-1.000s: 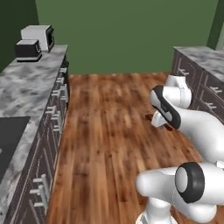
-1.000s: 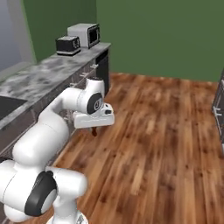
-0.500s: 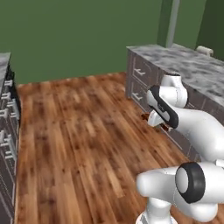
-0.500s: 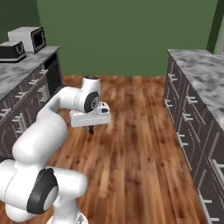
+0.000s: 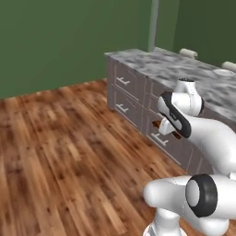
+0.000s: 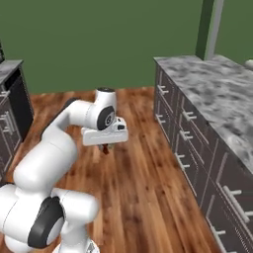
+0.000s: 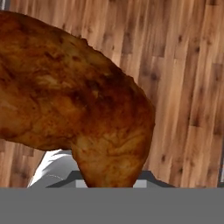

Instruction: Take the chicken drumsticks from the pan and place one on each plate on the dining counter.

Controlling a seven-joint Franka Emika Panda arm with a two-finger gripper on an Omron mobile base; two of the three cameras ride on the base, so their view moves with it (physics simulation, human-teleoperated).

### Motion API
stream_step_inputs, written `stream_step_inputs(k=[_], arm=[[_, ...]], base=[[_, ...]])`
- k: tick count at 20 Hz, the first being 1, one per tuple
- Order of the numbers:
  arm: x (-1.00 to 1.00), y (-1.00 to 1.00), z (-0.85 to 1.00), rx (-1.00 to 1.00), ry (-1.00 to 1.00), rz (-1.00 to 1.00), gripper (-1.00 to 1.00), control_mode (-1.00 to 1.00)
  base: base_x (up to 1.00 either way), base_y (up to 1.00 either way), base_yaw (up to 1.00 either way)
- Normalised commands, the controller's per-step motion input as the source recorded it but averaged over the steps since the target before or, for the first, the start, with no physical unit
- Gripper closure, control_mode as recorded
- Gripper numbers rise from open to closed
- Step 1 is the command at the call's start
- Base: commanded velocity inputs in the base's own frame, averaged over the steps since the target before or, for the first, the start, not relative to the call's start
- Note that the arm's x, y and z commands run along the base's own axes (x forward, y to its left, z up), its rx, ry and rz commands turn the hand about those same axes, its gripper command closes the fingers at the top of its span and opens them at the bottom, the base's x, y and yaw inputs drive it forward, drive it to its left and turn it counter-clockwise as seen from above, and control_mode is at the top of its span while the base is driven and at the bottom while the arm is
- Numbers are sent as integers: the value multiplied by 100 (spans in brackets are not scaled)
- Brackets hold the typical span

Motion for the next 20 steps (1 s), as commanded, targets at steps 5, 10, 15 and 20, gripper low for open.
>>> stream_step_inputs(k=[5, 10, 15, 20], arm=[[0, 0, 0, 0, 0, 0, 100, 100], [0, 0, 0, 0, 0, 0, 100, 100], [0, 0, 0, 0, 0, 0, 100, 100], [0, 0, 0, 0, 0, 0, 100, 100]], base=[[100, 0, -11], [100, 4, -7], [100, 9, -7], [100, 20, -10]])
